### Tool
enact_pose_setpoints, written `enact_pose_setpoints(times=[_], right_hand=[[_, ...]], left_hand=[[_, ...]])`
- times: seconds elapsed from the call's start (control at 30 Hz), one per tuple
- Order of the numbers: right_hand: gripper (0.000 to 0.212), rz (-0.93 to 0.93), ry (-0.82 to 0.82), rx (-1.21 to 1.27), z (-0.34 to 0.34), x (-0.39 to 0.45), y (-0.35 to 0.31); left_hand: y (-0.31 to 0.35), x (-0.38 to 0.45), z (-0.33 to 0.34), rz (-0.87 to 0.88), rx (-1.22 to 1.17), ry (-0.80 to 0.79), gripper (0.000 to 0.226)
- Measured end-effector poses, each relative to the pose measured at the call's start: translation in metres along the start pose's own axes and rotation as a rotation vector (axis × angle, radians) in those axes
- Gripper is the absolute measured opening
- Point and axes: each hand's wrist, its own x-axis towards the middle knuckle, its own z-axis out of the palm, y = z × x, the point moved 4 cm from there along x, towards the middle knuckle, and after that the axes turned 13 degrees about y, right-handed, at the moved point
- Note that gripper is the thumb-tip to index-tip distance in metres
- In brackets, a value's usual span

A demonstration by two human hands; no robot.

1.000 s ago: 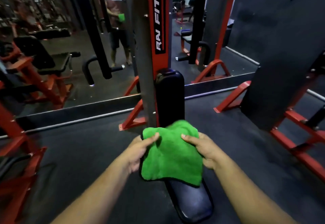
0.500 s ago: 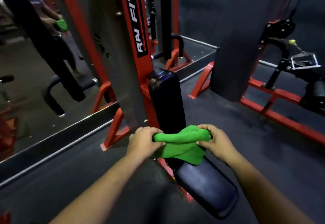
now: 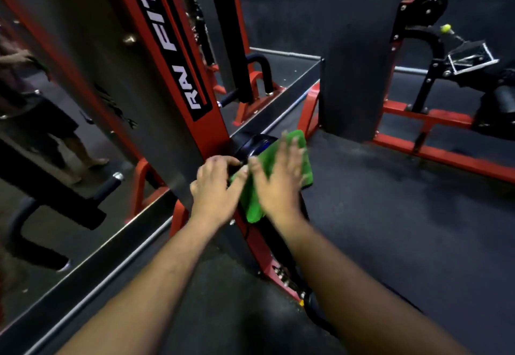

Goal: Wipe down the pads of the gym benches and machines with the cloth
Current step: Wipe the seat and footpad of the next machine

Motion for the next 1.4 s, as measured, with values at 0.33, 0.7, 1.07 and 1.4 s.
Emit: enact_pose_setpoints(times=[0.33, 0.7, 1.07, 1.4], right_hand=[[0.066, -0.066, 0.191, 0.399, 0.036, -0.02, 0.007], [0.058, 0.009, 0.378, 0.162, 0.053, -0.029, 0.003], [0.049, 0.243, 0.154, 0.24, 0.051, 0.057, 0.047], [0.064, 0.135, 0.274, 0.198, 0.058, 0.012, 0.067]], left_hand=[[-0.016, 0.089, 0.052, -0.044, -0.6, -0.315, 0.057], [-0.025, 0.115, 0.076, 0.15, -0.692, -0.593, 0.06], [-0.001, 0.109, 0.074, 0.554, -0.132, -0.47, 0.087], [0.015, 0.104, 0.077, 0.477, 0.002, -0.524, 0.086]])
